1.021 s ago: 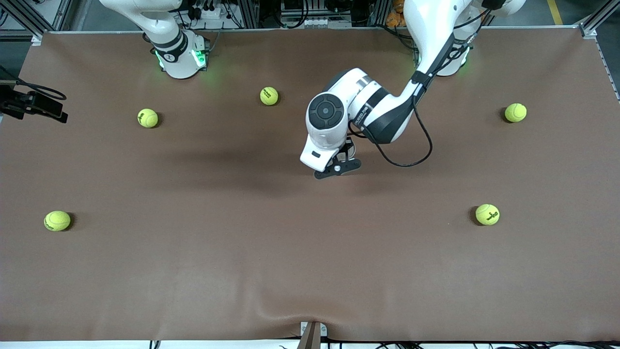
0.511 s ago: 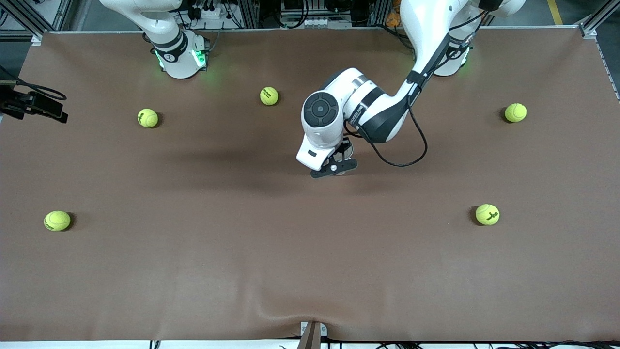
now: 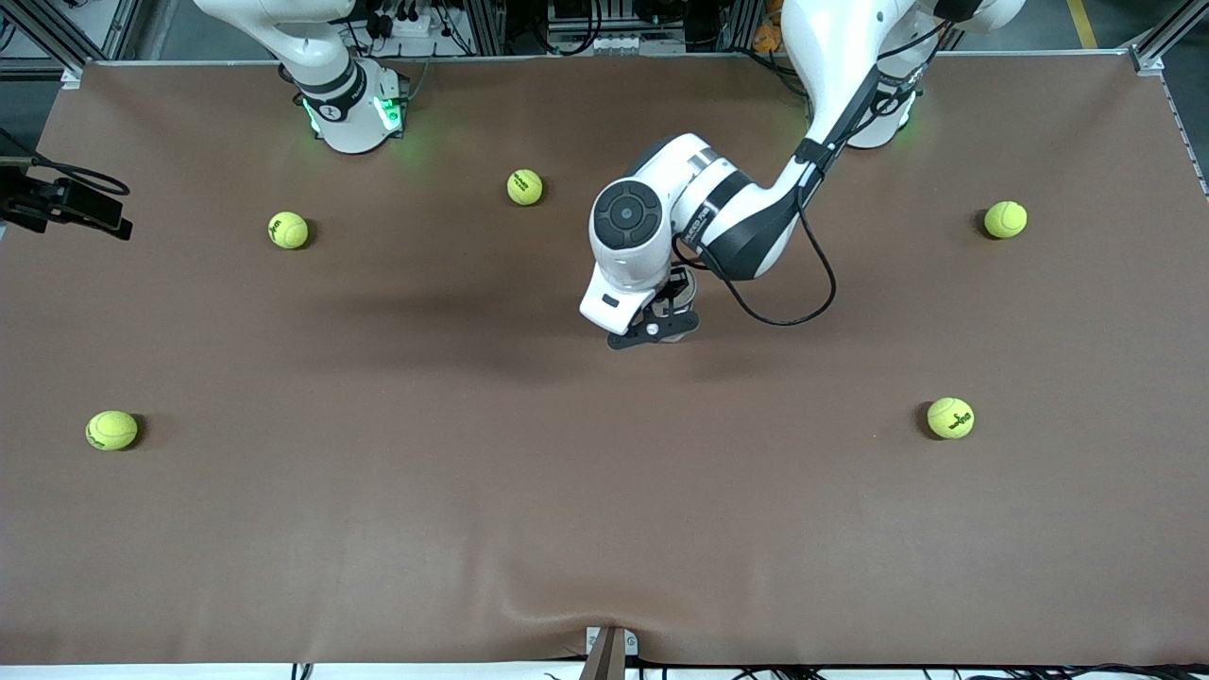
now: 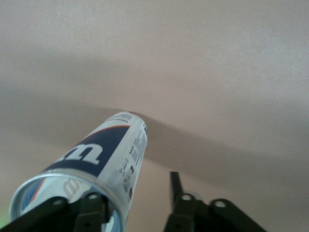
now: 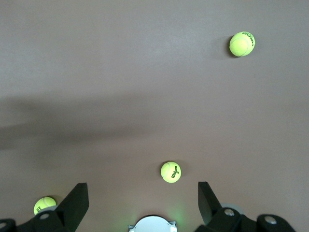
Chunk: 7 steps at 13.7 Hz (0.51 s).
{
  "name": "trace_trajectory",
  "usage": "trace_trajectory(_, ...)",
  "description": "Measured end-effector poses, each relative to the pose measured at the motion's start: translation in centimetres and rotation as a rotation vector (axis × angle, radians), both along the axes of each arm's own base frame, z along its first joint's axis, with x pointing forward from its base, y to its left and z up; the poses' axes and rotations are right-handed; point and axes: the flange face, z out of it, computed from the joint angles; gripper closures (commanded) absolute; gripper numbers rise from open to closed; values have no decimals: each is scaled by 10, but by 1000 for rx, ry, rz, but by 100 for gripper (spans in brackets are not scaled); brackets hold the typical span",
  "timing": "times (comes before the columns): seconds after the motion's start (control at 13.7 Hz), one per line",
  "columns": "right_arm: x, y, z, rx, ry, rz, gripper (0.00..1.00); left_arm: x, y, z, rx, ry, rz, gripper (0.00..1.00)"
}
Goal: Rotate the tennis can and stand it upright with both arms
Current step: 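Lower the upright can onto the table with the left gripper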
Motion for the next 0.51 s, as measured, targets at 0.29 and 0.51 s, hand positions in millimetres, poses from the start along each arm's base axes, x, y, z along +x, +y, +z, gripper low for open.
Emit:
trace_trajectory(0.29, 0, 0, 0, 0, 0, 0, 0, 2, 1, 3, -4, -4, 3, 0)
trace_trajectory(0.51, 0, 0, 0, 0, 0, 0, 0, 6, 1, 11, -15, -17, 8, 0)
